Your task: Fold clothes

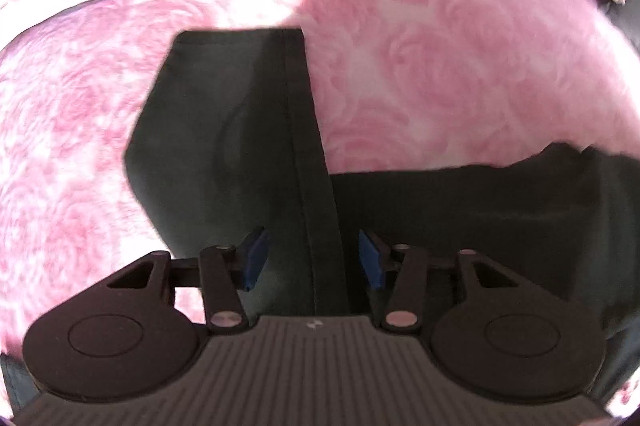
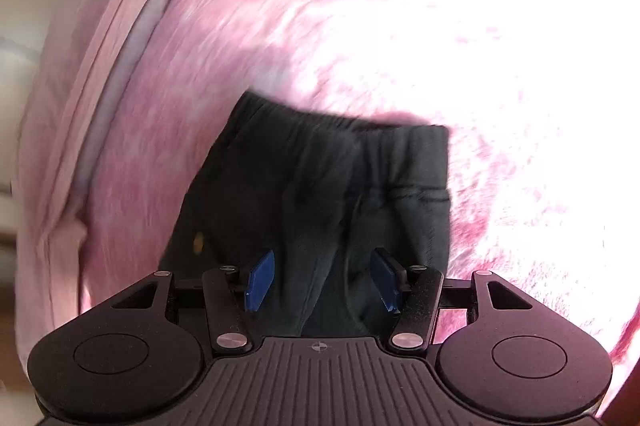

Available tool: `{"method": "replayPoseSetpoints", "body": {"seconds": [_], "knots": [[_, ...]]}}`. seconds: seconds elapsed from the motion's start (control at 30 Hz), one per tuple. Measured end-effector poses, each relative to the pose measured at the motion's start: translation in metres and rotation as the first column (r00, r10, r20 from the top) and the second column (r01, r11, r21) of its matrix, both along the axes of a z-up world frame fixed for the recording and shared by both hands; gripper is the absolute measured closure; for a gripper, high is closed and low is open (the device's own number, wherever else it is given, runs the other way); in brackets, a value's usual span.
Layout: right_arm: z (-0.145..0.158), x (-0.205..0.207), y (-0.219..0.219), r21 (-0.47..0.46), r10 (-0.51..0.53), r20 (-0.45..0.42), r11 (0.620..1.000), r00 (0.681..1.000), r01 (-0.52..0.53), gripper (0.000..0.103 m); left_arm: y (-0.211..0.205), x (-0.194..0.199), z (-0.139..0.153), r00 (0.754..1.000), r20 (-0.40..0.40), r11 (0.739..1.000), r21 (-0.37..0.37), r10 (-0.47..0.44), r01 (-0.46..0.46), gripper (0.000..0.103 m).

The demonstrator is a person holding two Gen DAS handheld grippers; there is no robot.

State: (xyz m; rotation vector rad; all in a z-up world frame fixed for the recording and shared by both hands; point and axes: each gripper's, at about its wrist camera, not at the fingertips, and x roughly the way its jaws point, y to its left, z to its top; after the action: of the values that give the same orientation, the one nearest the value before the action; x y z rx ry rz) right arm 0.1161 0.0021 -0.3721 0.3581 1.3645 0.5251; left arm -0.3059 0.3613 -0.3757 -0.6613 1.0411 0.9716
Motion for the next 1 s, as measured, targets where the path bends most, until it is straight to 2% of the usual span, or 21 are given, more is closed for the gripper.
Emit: {"method": "replayPoseSetpoints", "body": {"seconds": [0.03, 0.13, 0.2, 0.23, 0.3, 0.37, 0.47, 0.5, 0.53, 0.57, 0.6, 0.63, 0.7, 0.73, 0.77, 0.8, 0.83, 0.87, 0.9, 0.93, 1.0], "knots": [[-0.002, 0.0, -0.004, 0.014, -0.027, -0.007, 1.0, 1.0, 0.027, 0.046, -0.001, -0.002, -0.003, 1.0, 0.008, 1.0, 0.002, -0.004, 0.004, 0.097], [-0.002, -0.001, -0.019, 0.073, -0.091, -0.022, 0.993, 0.996, 0.092, 0.046, -0.016, -0.028, 0.014, 0.989, 0.135, 0.995, 0.077, 0.055, -0.066, 0.101], [-0.001, 0.001, -0.029, 0.114, -0.115, -0.021, 0.987, 0.993, 0.117, 0.046, -0.032, -0.063, 0.034, 0.955, 0.259, 0.973, 0.14, 0.143, -0.183, 0.101], [-0.002, 0.002, -0.033, 0.134, -0.124, -0.023, 0.983, 0.992, 0.126, 0.046, -0.044, -0.086, 0.046, 0.925, 0.324, 0.951, 0.164, 0.198, -0.261, 0.101], [-0.001, 0.012, -0.037, 0.165, -0.136, -0.035, 0.976, 0.99, 0.14, 0.046, -0.069, -0.135, 0.056, 0.851, 0.39, 0.894, 0.131, 0.351, -0.428, 0.101], [-0.003, 0.016, -0.039, 0.184, -0.135, -0.045, 0.973, 0.99, 0.141, 0.046, -0.09, -0.172, 0.047, 0.772, 0.4, 0.837, 0.022, 0.494, -0.547, 0.101], [-0.005, 0.022, -0.036, 0.179, -0.092, -0.041, 0.979, 0.995, 0.098, 0.046, -0.12, -0.195, 0.02, 0.647, 0.403, 0.744, -0.149, 0.647, -0.652, 0.101], [-0.007, 0.025, -0.033, 0.169, -0.077, -0.038, 0.982, 0.996, 0.083, 0.046, -0.126, -0.197, 0.015, 0.609, 0.417, 0.718, -0.18, 0.675, -0.672, 0.099], [-0.008, 0.028, -0.029, 0.158, -0.063, -0.035, 0.985, 0.997, 0.068, 0.046, -0.13, -0.194, 0.013, 0.581, 0.433, 0.701, -0.193, 0.689, -0.687, 0.089], [-0.01, 0.03, -0.027, 0.157, -0.046, -0.031, 0.986, 0.998, 0.051, 0.046, -0.132, -0.19, 0.01, 0.565, 0.445, 0.692, -0.199, 0.695, -0.694, 0.072], [-0.01, 0.033, -0.026, 0.162, -0.033, -0.022, 0.986, 0.999, 0.036, 0.046, -0.131, -0.185, 0.007, 0.563, 0.449, 0.692, -0.199, 0.693, -0.694, 0.066], [-0.009, 0.035, -0.024, 0.167, -0.02, -0.011, 0.986, 1.0, 0.022, 0.046, -0.128, -0.18, 0.003, 0.572, 0.433, 0.692, -0.194, 0.697, -0.696, 0.063], [-0.011, 0.038, -0.022, 0.165, -0.003, -0.009, 0.986, 1.0, 0.004, 0.046, -0.122, -0.174, -0.004, 0.586, 0.408, 0.69, -0.179, 0.7, -0.701, 0.067], [-0.013, 0.039, -0.021, 0.163, 0.005, -0.014, 0.987, 1.0, -0.003, 0.046, -0.12, -0.173, -0.006, 0.587, 0.41, 0.691, -0.17, 0.698, -0.703, 0.075], [-0.015, 0.04, -0.02, 0.165, 0.015, -0.016, 0.986, 1.0, -0.012, 0.046, -0.116, -0.174, -0.006, 0.597, 0.414, 0.699, -0.154, 0.687, -0.698, 0.099], [-0.017, 0.04, -0.018, 0.167, 0.026, -0.017, 0.986, 1.0, -0.023, 0.047, -0.112, -0.176, -0.005, 0.61, 0.417, 0.71, -0.136, 0.674, -0.692, 0.1], [-0.018, 0.041, -0.016, 0.163, 0.041, -0.007, 0.986, 0.999, -0.039, 0.058, -0.111, -0.178, -0.001, 0.616, 0.429, 0.717, -0.119, 0.661, -0.686, 0.101], [-0.016, 0.041, -0.013, 0.158, 0.068, 0.013, 0.985, 0.998, -0.069, 0.078, -0.112, -0.18, 0.007, 0.621, 0.456, 0.729, -0.096, 0.638, -0.678, 0.101], [-0.011, 0.04, -0.011, 0.148, 0.09, 0.04, 0.984, 0.995, -0.095, 0.081, -0.113, -0.183, 0.017, 0.625, 0.486, 0.74, -0.071, 0.611, -0.668, 0.101], [-0.004, 0.038, -0.01, 0.137, 0.112, 0.068, 0.983, 0.991, -0.12, 0.084, -0.117, -0.184, 0.028, 0.64, 0.513, 0.759, -0.035, 0.572, -0.651, 0.1], [0.015, 0.034, -0.015, 0.19, 0.144, 0.135, 0.967, 0.98, -0.168, 0.086, -0.134, -0.183, 0.05, 0.692, 0.526, 0.791, 0.058, 0.495, -0.609, 0.1]]}}
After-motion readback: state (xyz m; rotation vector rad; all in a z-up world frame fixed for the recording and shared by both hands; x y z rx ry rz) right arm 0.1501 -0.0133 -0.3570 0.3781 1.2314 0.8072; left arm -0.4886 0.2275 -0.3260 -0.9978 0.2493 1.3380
